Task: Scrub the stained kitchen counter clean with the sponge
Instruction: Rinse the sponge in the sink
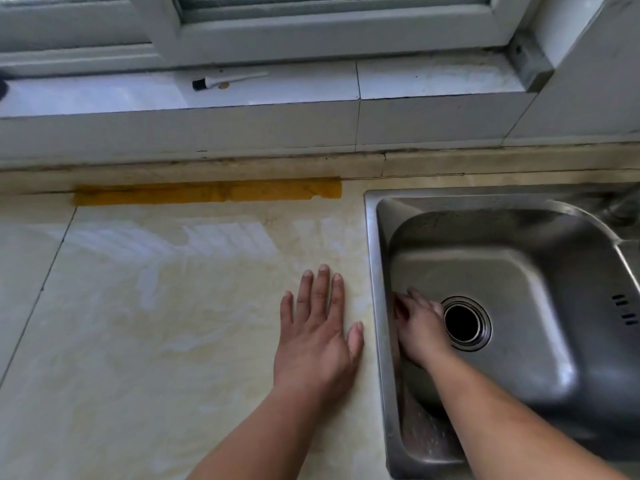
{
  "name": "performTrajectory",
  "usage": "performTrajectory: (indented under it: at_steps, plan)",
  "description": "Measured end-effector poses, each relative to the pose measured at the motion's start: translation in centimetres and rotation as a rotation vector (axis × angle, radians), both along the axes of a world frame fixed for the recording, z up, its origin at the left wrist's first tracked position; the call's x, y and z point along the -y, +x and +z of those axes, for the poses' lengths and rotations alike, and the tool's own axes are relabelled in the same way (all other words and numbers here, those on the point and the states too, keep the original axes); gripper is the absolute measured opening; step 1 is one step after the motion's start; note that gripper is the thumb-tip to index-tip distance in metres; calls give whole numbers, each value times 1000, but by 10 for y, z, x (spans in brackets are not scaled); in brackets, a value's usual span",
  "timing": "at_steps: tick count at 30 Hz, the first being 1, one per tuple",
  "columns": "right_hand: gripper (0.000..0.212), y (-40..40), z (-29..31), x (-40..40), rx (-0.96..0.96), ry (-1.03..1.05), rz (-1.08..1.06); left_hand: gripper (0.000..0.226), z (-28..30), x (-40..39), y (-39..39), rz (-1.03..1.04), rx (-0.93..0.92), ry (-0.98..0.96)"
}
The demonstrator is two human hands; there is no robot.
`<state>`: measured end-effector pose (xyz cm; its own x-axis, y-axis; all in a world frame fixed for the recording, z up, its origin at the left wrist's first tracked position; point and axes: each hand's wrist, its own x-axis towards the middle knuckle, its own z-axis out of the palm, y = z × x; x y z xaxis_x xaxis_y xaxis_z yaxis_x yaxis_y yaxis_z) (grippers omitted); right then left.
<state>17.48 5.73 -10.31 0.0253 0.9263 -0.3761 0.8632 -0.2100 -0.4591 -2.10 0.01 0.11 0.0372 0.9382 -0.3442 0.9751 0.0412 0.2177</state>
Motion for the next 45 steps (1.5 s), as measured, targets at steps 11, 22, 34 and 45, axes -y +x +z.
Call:
performTrajectory:
  at_steps: [11, 22, 34, 45]
  plan:
    - [51, 2, -8, 0, 9, -57, 89, 77, -6, 2, 0, 28, 55, 112]
    - [57, 5, -16, 6, -30, -76, 12, 78, -31, 4, -2, -10, -79, 240]
    - [56, 6, -19, 7, -46, -92, 37, 79, -35, 4, -1, -4, -117, 282]
    - [57, 7, -18, 8, -48, -101, 31, 78, -40, 5, -2, 4, -139, 341]
